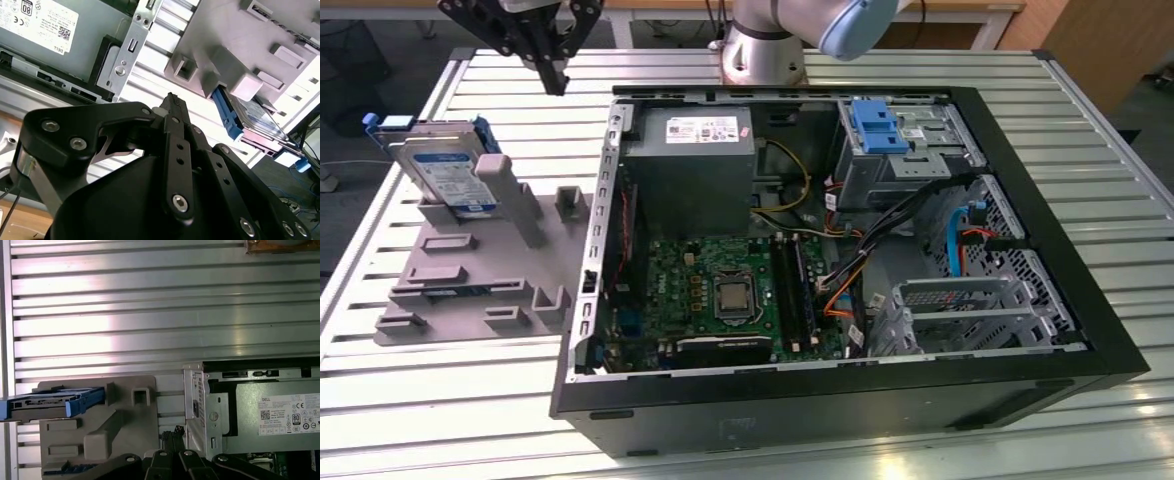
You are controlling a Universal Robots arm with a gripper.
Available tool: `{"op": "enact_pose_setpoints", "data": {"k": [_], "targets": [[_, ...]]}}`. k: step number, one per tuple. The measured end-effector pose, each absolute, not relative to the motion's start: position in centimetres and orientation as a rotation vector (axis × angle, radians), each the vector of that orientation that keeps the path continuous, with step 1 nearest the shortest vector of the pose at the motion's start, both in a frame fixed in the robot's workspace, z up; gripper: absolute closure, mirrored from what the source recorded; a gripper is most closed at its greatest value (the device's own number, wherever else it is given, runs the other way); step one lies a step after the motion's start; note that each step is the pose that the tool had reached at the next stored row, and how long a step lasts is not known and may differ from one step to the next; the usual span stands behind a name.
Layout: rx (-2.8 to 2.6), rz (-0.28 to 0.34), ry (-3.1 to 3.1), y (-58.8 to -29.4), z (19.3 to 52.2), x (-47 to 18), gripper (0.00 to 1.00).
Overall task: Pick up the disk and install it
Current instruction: 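Reach for the disk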
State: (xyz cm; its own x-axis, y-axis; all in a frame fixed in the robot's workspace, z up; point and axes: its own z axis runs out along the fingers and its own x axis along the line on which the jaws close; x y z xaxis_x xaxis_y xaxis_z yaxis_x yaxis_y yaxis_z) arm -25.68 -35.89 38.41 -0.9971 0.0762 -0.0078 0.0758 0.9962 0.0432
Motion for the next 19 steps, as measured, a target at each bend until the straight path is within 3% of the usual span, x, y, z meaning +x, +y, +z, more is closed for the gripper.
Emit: {"op": "enact_pose_setpoints", "data": {"k": [19], "targets": [[0.119, 0.067, 3.129, -35.6, 38.3, -27.5, 0.89]]}}
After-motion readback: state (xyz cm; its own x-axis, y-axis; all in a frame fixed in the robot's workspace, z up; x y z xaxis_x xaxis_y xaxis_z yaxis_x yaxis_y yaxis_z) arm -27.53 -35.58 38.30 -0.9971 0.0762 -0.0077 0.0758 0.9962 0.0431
